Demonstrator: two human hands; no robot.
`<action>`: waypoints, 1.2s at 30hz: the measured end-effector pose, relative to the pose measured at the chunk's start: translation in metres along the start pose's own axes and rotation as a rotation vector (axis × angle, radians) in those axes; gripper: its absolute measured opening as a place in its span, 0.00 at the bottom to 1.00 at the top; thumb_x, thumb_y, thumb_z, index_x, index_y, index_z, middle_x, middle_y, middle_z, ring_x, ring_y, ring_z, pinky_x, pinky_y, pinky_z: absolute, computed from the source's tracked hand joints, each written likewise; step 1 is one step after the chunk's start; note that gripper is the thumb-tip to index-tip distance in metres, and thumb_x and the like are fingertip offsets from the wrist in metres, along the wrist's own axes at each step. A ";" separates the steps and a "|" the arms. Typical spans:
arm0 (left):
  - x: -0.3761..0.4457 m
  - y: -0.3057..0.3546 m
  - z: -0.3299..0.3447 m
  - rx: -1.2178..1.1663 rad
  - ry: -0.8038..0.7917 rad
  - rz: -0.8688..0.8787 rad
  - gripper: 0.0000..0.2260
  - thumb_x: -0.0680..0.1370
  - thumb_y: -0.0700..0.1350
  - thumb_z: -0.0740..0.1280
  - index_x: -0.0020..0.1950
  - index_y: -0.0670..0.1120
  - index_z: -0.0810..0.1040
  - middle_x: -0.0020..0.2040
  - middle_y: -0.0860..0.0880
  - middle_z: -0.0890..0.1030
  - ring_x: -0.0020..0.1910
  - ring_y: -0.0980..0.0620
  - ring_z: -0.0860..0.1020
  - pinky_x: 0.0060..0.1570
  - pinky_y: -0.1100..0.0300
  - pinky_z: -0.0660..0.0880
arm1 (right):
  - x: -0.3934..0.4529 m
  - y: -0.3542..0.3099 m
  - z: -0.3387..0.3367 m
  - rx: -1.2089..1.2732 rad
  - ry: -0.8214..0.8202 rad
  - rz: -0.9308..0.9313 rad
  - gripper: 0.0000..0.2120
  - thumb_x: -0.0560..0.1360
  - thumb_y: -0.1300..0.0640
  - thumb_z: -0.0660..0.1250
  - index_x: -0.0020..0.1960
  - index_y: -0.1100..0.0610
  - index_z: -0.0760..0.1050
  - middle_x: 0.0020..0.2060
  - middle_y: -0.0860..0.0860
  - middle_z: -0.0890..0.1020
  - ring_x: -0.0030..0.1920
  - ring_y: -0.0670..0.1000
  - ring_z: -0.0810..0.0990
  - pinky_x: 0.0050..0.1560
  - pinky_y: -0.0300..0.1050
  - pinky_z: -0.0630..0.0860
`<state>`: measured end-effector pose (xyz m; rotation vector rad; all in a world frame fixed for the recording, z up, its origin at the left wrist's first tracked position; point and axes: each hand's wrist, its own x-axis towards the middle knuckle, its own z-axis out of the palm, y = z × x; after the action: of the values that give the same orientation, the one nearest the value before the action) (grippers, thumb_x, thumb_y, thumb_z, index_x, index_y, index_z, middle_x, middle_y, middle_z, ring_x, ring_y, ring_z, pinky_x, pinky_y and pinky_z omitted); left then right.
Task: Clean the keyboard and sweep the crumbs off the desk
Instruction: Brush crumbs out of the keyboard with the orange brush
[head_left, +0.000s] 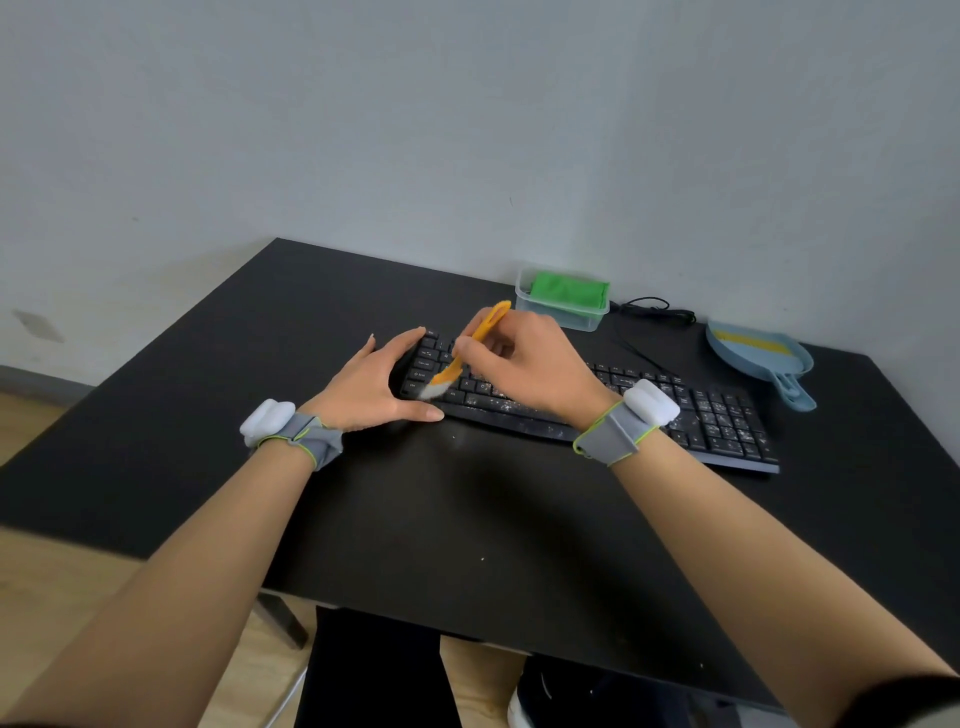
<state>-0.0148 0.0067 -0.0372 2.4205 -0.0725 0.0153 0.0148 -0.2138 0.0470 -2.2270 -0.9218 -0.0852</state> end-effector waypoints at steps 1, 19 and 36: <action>-0.001 0.001 -0.001 0.000 0.000 -0.004 0.57 0.56 0.74 0.69 0.80 0.55 0.54 0.76 0.56 0.65 0.79 0.45 0.52 0.78 0.49 0.42 | 0.000 -0.002 0.001 0.010 0.003 -0.013 0.06 0.77 0.52 0.67 0.45 0.53 0.82 0.34 0.46 0.84 0.35 0.44 0.81 0.41 0.36 0.76; -0.005 0.003 -0.001 -0.035 -0.013 -0.058 0.53 0.61 0.69 0.74 0.80 0.58 0.53 0.77 0.58 0.63 0.79 0.43 0.44 0.78 0.48 0.43 | 0.013 0.011 -0.012 0.024 0.150 0.144 0.11 0.78 0.51 0.66 0.45 0.56 0.83 0.35 0.48 0.85 0.35 0.44 0.82 0.41 0.36 0.77; -0.006 0.005 -0.002 -0.025 -0.021 -0.067 0.52 0.63 0.67 0.75 0.80 0.59 0.52 0.78 0.59 0.61 0.79 0.42 0.42 0.77 0.47 0.44 | 0.008 0.019 -0.023 -0.074 0.137 0.185 0.14 0.78 0.50 0.64 0.44 0.60 0.82 0.34 0.50 0.84 0.35 0.49 0.80 0.40 0.40 0.75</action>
<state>-0.0212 0.0047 -0.0322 2.3968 -0.0015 -0.0409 0.0377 -0.2330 0.0560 -2.3321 -0.6452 -0.1861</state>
